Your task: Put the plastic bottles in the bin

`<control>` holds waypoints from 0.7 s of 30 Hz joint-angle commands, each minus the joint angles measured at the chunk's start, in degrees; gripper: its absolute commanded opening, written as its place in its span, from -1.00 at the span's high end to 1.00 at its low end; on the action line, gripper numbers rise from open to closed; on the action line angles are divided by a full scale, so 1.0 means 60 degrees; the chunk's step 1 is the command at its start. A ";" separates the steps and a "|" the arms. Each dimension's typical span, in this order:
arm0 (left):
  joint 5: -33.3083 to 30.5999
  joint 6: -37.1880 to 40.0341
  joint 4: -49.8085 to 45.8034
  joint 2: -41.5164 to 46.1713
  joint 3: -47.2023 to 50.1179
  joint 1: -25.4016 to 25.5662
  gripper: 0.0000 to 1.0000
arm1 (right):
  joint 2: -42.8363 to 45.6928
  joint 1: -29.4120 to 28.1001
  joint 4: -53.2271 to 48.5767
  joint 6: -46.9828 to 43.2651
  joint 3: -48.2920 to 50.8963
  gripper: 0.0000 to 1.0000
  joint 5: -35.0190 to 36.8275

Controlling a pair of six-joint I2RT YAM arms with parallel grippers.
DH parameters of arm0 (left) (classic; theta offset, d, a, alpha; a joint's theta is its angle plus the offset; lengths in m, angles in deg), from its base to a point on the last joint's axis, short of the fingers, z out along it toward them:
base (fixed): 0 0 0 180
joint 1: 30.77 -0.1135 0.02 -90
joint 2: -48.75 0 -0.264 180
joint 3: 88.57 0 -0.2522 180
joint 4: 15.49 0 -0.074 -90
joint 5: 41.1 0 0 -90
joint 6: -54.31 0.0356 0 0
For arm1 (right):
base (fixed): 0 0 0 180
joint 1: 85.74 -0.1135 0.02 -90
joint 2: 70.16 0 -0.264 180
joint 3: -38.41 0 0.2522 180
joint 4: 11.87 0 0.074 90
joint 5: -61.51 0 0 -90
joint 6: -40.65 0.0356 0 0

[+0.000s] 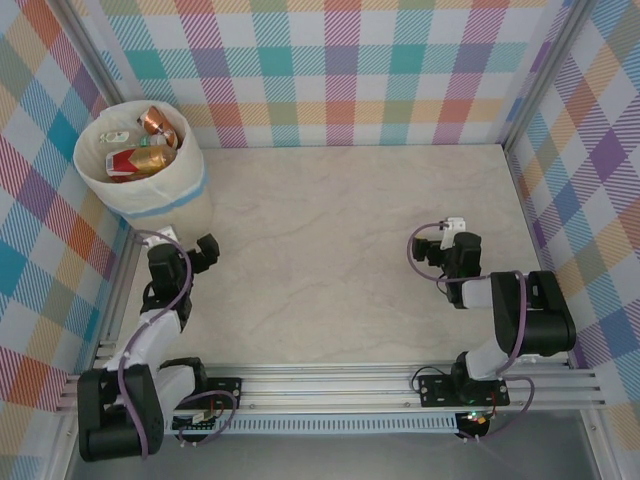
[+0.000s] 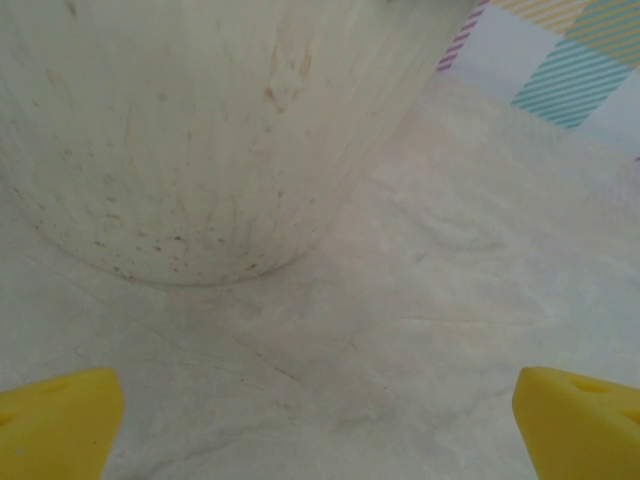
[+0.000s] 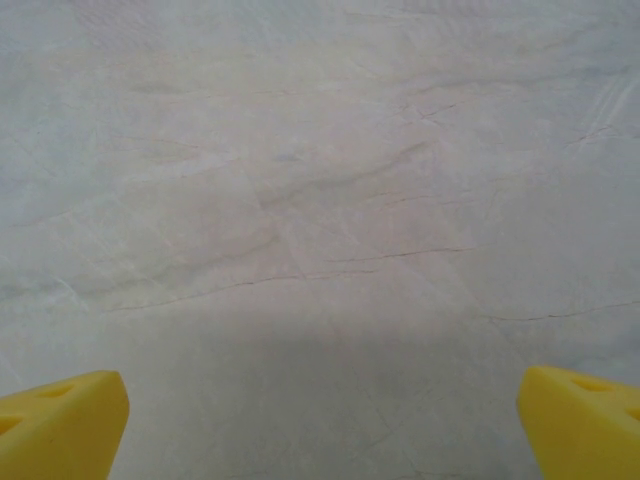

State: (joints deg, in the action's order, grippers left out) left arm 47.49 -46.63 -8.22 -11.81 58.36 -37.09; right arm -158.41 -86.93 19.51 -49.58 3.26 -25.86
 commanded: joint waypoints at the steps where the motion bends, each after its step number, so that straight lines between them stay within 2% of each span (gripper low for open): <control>1: -0.0165 0.1025 0.2136 -0.0947 0.0221 0.0288 -1.00 | 0.0046 0.0126 0.0543 0.0211 -0.0291 -0.99 -0.0337; 4: 0.0163 0.1184 0.3781 -0.2010 0.0522 0.0459 -1.00 | 0.0030 0.0125 0.0530 0.0189 -0.0294 -0.99 -0.0361; 6: 0.0392 0.1328 0.4203 -0.2490 0.0457 0.0672 -1.00 | 0.0041 0.0125 0.0532 0.0185 -0.0303 -1.00 -0.0369; 9: 0.0043 0.1896 0.5220 -0.3189 0.0541 0.1240 -1.00 | 0.0046 0.0123 0.0517 0.0168 -0.0303 -0.99 -0.0383; 12: -0.0168 0.2323 0.7316 -0.4950 0.0693 0.1676 -1.00 | 0.0032 0.0104 0.0514 0.0162 -0.0303 -0.99 -0.0415; 13: -0.0343 0.2410 0.6990 -0.5032 0.0445 0.1811 -1.00 | 0.0041 0.0119 0.0518 0.0169 -0.0303 -0.99 -0.0428; 14: -0.0810 0.2274 0.5139 -0.4686 -0.0118 0.1866 -1.00 | 0.0038 0.0112 0.0518 0.0162 -0.0309 -0.99 -0.0429; 15: -0.1522 0.2004 0.4685 -0.4843 -0.0559 0.1881 -1.00 | 0.0032 0.0121 0.0504 0.0157 -0.0316 -0.99 -0.0439; 17: -0.1865 0.1793 0.4637 -0.4861 -0.0597 0.1848 -1.00 | 0.0041 0.0123 0.0496 0.0156 -0.0317 -0.99 -0.0439; 21: -0.1889 0.1786 0.4662 -0.4872 -0.0587 0.1857 -1.00 | 0.0030 0.0124 0.0479 0.0155 -0.0331 -0.99 -0.0439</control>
State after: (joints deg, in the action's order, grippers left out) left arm 39.21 -35.77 20.00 -41.60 55.43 -26.34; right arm -158.41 -86.23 20.65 -49.34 2.43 -27.36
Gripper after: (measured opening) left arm 0.999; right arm 0.997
